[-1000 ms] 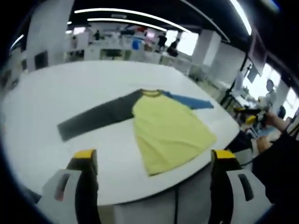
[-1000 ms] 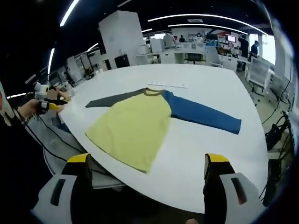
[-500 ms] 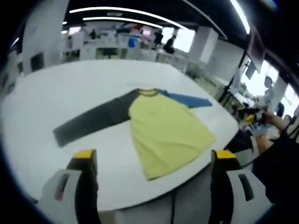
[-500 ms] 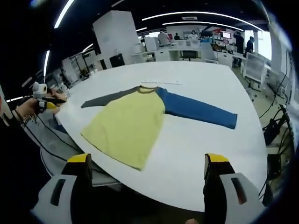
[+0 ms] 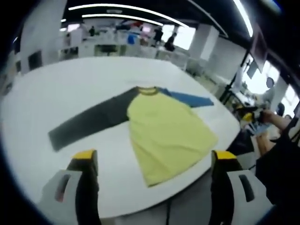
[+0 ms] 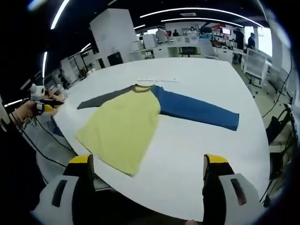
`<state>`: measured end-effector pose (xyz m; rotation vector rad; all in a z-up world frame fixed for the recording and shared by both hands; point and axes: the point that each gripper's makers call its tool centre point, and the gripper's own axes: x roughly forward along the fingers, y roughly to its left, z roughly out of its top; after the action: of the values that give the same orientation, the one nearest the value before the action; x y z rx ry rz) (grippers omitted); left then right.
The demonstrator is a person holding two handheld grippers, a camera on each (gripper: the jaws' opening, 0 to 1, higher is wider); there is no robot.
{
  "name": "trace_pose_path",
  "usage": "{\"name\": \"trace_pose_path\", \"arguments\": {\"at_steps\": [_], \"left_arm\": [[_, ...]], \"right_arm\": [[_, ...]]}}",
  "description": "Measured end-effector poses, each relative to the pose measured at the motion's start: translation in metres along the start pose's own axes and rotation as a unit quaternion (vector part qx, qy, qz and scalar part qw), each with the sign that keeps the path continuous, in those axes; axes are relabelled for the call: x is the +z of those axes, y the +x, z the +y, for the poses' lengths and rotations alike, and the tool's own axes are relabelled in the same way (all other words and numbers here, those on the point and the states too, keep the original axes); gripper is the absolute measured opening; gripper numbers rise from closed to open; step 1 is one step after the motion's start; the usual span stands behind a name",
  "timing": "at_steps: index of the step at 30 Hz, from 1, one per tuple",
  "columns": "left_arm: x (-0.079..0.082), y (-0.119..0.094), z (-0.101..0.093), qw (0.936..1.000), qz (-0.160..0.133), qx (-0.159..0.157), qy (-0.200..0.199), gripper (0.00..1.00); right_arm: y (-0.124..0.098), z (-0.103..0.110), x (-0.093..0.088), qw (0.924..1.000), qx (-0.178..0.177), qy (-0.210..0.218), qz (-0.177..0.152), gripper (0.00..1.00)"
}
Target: Fold the garment on the visible template until the final outline fits inside the template.
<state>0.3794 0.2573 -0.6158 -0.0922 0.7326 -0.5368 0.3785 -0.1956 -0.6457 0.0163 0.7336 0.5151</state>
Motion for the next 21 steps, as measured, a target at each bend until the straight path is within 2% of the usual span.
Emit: {"name": "trace_pose_path", "arguments": {"at_steps": [10,15,21], "left_arm": [[0.007,0.023,0.005,0.9999,0.015,-0.003,-0.002,0.96],[0.011,0.035,0.008,0.9998,0.017,-0.001,-0.006,0.96],[0.009,0.046,0.010,0.9995,0.032,-0.002,-0.002,0.96]], "right_arm": [[0.018,-0.035,0.009,0.9999,-0.009,0.003,0.008,0.88],[0.031,-0.066,0.012,0.9996,-0.026,0.006,0.005,0.70],[0.040,-0.097,0.018,0.9990,-0.042,0.013,0.000,0.60]]}}
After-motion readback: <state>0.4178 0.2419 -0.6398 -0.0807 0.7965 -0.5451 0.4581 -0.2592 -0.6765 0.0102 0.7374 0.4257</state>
